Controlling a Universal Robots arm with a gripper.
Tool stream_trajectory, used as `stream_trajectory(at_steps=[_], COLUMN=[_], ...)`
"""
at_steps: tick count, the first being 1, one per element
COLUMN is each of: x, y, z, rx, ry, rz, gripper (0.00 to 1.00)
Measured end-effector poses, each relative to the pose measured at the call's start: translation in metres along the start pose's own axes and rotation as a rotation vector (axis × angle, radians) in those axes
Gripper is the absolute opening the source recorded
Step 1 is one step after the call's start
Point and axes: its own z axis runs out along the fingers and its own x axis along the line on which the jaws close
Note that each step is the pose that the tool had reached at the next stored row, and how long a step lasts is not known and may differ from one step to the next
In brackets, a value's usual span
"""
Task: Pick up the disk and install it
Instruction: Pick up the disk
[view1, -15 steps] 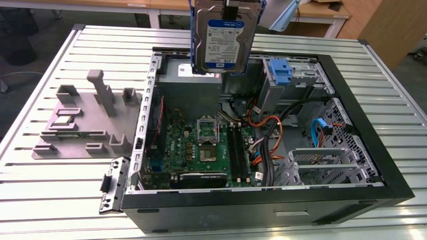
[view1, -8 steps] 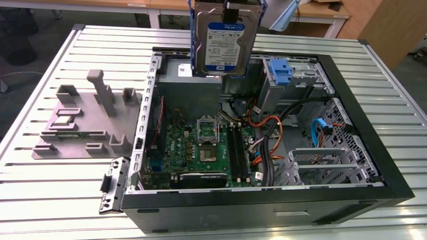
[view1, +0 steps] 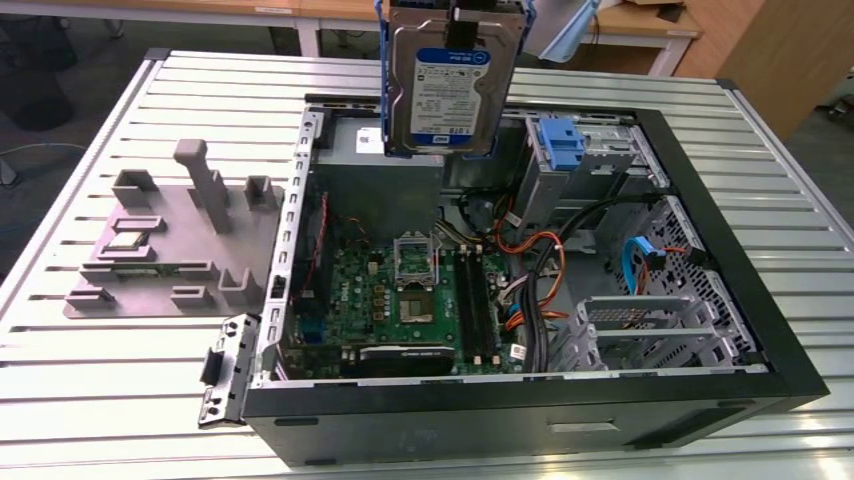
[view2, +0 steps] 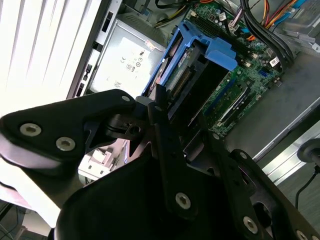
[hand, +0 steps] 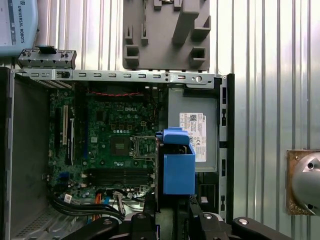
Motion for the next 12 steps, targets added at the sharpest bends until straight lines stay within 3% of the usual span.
stream_trajectory(at_steps=[12], x=[0.0074], y=[0.0000], z=[-0.0005], rx=[0.0000], ry=[-0.0001], rz=[0.000], gripper=[0.35])
